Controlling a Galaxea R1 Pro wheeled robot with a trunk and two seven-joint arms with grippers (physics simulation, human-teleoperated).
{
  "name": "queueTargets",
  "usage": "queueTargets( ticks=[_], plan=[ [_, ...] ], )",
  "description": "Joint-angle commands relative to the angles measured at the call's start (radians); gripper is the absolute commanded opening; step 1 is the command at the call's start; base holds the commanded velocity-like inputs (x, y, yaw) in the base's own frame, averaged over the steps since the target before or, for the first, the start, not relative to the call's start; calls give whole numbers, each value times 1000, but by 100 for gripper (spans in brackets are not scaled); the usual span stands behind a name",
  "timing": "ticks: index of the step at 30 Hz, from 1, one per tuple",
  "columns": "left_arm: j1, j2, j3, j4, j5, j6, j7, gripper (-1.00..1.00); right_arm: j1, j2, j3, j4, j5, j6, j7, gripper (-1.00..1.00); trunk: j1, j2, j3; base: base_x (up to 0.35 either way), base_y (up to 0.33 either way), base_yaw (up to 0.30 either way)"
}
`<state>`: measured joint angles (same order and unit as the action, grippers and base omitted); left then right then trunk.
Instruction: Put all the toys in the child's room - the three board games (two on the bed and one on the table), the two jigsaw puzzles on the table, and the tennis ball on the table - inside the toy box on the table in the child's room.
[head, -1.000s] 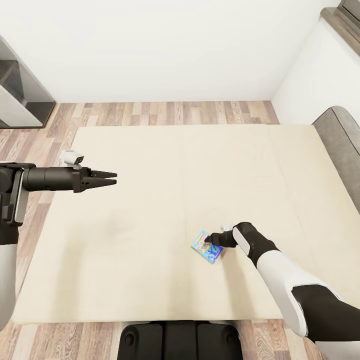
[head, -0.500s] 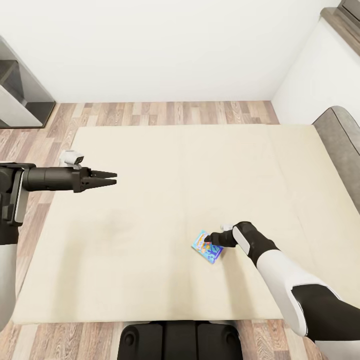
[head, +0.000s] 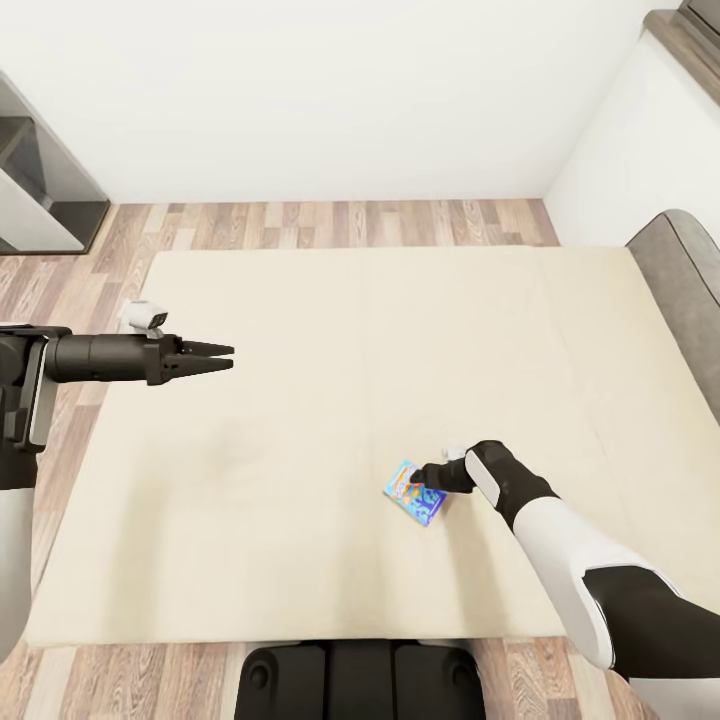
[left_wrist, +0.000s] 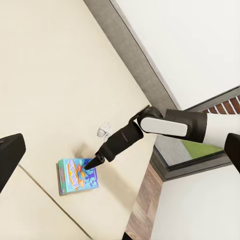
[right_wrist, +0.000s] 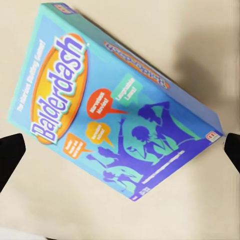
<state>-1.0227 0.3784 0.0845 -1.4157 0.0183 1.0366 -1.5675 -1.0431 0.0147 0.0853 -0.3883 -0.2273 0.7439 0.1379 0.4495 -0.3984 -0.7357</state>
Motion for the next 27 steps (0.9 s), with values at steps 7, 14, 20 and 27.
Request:
queueTargets(
  ticks=[7,14,20,27],
  plan=[
    [0,0,0,0,0,11,-3,100,-1,-1,7,-1,-9,6,-17,100,1,-2,-9,0,0,0],
    [0,0,-1,0,0,11,-3,100,-2,-2,8,-1,-9,6,-22,100,1,-2,-19,0,0,0],
    [0,0,-1,0,0,11,-3,100,-4,-3,8,-1,-9,6,-24,100,1,-2,-29,0,0,0],
    [0,0,-2,0,0,11,-3,100,-7,-2,8,-4,-9,6,-24,100,1,-2,-40,0,0,0]
  ],
)
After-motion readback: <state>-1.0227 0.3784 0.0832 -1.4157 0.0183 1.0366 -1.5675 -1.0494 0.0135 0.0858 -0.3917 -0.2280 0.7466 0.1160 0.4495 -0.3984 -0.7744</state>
